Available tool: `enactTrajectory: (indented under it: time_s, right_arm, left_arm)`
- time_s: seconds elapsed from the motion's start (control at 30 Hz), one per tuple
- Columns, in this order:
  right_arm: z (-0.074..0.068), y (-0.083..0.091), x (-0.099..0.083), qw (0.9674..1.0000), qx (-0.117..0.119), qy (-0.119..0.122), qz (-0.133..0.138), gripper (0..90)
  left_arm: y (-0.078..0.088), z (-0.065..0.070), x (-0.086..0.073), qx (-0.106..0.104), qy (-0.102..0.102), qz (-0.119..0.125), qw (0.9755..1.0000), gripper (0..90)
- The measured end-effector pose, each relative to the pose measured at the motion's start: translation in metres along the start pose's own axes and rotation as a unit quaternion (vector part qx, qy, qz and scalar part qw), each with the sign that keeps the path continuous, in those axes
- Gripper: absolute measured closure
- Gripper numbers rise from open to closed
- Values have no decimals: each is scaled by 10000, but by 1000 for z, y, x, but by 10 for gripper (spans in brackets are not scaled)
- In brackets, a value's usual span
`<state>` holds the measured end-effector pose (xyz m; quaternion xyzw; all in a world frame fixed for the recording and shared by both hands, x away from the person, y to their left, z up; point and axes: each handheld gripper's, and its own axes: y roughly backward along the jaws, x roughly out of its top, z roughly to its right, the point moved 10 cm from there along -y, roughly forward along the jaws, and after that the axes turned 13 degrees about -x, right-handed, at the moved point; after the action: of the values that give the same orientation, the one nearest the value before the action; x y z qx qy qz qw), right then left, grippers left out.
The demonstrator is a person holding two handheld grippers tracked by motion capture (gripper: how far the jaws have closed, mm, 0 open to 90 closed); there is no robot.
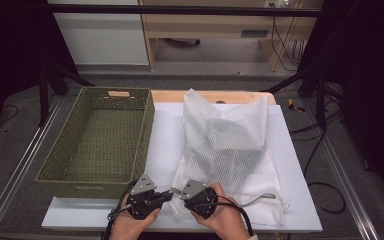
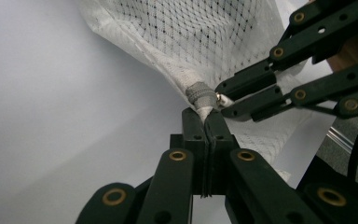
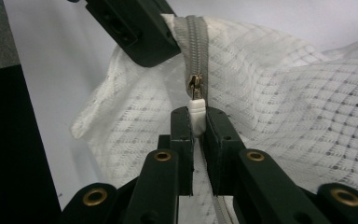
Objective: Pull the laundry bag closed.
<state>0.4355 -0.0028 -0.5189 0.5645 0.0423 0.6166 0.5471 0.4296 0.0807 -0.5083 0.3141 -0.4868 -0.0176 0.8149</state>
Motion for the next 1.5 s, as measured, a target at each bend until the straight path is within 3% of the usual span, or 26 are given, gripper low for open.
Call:
enactTrajectory:
  time_s: [0.23, 0.4, 0.9, 1.27, 1.5]
  right_arm:
    - [5, 2, -5, 9999, 59, 156, -13, 823]
    - [6, 3, -6, 9995, 191, 90, 214, 822]
    - [10, -2, -5, 9996, 148, -30, 252, 818]
    - [12, 3, -8, 9994, 119, 276, 144, 823]
    - [14, 4, -12, 9995, 99, 296, 100, 824]
  left_arm:
    - [-2, -1, -3, 79, -62, -32, 9999, 897]
    - [-3, -2, -5, 80, -71, 12, 9999, 895]
    - [-6, -3, -8, 295, -62, 158, 9994, 893]
    - [-8, 0, -7, 409, -145, 168, 9989, 894]
    - [-8, 2, -6, 361, -69, 233, 9991, 895]
